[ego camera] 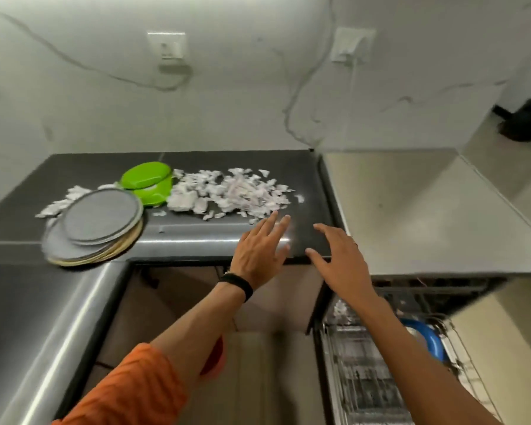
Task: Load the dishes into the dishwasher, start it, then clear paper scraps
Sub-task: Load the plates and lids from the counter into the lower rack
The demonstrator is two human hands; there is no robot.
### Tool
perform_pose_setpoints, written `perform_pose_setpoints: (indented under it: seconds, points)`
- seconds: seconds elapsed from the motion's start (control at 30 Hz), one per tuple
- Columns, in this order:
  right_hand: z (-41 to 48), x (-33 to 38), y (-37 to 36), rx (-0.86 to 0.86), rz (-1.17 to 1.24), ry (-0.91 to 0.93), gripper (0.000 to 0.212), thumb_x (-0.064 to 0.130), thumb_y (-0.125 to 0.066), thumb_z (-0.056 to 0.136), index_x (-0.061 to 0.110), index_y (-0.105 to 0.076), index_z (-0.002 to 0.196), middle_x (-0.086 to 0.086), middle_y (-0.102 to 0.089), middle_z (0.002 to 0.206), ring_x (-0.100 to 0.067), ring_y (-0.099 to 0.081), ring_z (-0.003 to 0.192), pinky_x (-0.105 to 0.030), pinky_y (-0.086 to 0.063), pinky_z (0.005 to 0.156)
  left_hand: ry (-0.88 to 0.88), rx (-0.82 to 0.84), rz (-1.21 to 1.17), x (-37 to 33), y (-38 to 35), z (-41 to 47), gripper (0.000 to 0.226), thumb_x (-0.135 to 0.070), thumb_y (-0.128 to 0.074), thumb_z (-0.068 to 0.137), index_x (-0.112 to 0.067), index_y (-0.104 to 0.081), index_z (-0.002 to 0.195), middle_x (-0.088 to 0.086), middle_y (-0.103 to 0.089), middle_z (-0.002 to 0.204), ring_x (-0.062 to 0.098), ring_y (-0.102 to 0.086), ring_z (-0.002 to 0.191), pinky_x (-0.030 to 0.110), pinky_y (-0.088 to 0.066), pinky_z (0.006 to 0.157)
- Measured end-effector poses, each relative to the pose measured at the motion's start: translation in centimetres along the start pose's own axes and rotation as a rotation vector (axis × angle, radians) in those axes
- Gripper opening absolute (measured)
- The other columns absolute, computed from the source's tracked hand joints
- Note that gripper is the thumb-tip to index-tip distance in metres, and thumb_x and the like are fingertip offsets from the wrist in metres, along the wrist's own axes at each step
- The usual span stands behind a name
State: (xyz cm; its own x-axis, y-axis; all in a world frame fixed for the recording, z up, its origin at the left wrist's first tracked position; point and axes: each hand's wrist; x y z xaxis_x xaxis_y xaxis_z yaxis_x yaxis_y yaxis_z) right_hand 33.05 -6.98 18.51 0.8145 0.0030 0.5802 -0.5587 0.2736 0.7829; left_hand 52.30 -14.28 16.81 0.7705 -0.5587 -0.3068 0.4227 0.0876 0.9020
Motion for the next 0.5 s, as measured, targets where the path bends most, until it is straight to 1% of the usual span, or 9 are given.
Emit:
perform_pose_setpoints:
  seconds: [0.07,0.13,0.23,0.37,0.5]
  points:
    - [1.5,3.3,-2.8,0.029,0.034,0.037,0.053,0.041,-0.066,0.096,0.027,-0.050,0.145,0.003,-0.053,0.144,-0.019,-0.049,0.132,-0.032,-0.043,0.104,0.064,-0.024,0.014,4.0,1.8,-1.0,0.065,-0.037,-0.056,0.100,-0.022,-0.033,0.159,0.009,-0.033,0.164,0.027,-0.042,0.145,0.047,-0.045,0.109]
    - [2.8,6.6,-5.7,0.059,0.061,0.069,0.052,0.039,-0.068,0.095,0.029,-0.051,0.143,0.004,-0.053,0.143,-0.017,-0.050,0.131,-0.032,-0.044,0.103,0.127,-0.035,0.018,7.9,3.4,-2.0,0.065,-0.039,-0.057,0.100,-0.023,-0.033,0.158,0.009,-0.034,0.164,0.028,-0.045,0.142,0.047,-0.046,0.106]
    - [4.4,10.9,-9.3,0.098,0.086,0.120,0.052,0.040,-0.069,0.094,0.033,-0.051,0.142,0.006,-0.053,0.144,-0.016,-0.049,0.132,-0.036,-0.046,0.104,0.204,-0.043,0.047,12.9,5.3,-3.5,0.066,-0.041,-0.057,0.100,-0.025,-0.032,0.159,0.009,-0.035,0.164,0.028,-0.045,0.143,0.047,-0.043,0.107]
    - [6.7,15.2,-13.4,0.179,0.103,0.193,0.052,0.040,-0.069,0.094,0.030,-0.051,0.142,0.005,-0.053,0.144,-0.016,-0.050,0.132,-0.037,-0.046,0.106,0.290,-0.062,0.062,18.5,7.1,-5.0,0.065,-0.042,-0.057,0.099,-0.025,-0.034,0.158,0.008,-0.035,0.163,0.026,-0.043,0.144,0.044,-0.040,0.112]
    - [9.7,17.6,-17.4,0.270,0.115,0.257,0.052,0.042,-0.069,0.094,0.030,-0.052,0.141,0.004,-0.055,0.142,-0.018,-0.053,0.129,-0.039,-0.048,0.105,0.392,-0.076,0.085,22.8,7.9,-5.8,0.066,-0.044,-0.058,0.099,-0.024,-0.035,0.158,0.008,-0.035,0.163,0.026,-0.044,0.144,0.045,-0.042,0.111]
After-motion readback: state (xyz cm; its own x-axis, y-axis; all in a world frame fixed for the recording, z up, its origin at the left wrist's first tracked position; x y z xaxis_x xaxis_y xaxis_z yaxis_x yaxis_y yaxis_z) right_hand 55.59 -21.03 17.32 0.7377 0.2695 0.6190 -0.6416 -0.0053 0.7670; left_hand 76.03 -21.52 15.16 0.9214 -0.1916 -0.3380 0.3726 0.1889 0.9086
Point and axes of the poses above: each hand's wrist, its own z-axis towards the middle knuckle, its own y-axis out of the back of the hand, x = y × z
